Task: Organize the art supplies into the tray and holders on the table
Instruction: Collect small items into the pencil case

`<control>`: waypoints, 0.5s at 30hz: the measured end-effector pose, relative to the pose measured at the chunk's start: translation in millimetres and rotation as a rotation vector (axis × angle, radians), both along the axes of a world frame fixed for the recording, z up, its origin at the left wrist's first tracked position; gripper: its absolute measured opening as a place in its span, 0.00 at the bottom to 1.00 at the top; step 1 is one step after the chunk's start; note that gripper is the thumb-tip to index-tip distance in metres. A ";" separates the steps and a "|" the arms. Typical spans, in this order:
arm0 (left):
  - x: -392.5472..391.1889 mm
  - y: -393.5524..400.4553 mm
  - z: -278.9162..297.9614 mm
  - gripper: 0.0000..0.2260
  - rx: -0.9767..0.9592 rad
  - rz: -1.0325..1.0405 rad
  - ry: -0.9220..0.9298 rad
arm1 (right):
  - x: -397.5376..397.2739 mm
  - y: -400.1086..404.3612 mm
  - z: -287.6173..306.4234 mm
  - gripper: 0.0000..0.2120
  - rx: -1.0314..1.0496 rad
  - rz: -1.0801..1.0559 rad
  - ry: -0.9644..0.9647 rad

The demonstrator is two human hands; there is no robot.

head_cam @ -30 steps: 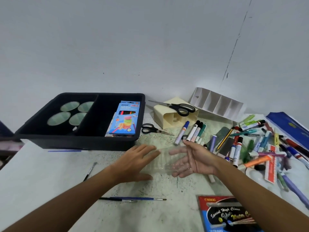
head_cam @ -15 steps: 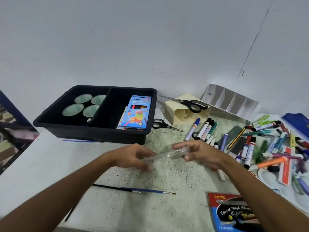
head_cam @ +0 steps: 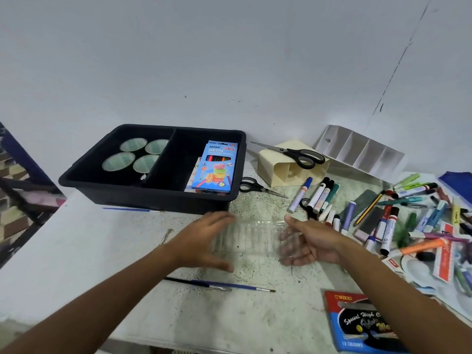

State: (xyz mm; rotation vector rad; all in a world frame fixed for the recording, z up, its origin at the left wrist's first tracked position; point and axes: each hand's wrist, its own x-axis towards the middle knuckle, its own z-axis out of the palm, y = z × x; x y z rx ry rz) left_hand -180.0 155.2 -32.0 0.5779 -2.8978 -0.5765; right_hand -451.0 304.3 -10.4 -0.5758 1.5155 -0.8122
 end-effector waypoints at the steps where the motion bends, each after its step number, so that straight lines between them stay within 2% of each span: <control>1: 0.4 0.1 -4.7 0.49 -0.028 0.005 -0.013 | 3.4 0.3 -0.6 0.30 0.000 -0.004 0.009; 3: 2.8 -2.6 -12.2 0.45 -0.078 0.014 -0.013 | 10.7 -0.1 -3.2 0.30 -0.007 -0.019 0.095; 4: 4.8 -4.5 -14.6 0.42 -0.085 0.017 -0.007 | 15.6 -0.5 -5.4 0.31 -0.040 0.000 0.244; 5: 6.7 -7.0 -16.2 0.41 -0.078 0.019 0.000 | 19.4 -0.3 -7.9 0.31 -0.076 0.043 0.485; 7: 9.4 -11.4 -17.7 0.40 -0.058 0.022 0.006 | 24.9 0.6 -10.8 0.31 -0.166 0.131 1.147; 8: 10.1 -12.1 -17.4 0.40 -0.056 0.019 0.007 | 28.1 0.5 -11.9 0.30 -0.232 0.158 1.402; 9: 10.8 -11.8 -16.9 0.40 -0.068 0.012 0.016 | 30.5 0.7 -14.9 0.30 -0.298 0.196 1.503; 12: 10.4 -10.1 -16.8 0.38 -0.155 -0.011 0.050 | 34.1 5.5 -26.5 0.37 -0.365 0.517 1.449; 15: 7.2 -10.5 -16.8 0.37 -0.184 0.016 0.038 | 37.0 6.3 -40.8 0.36 -0.382 0.699 1.468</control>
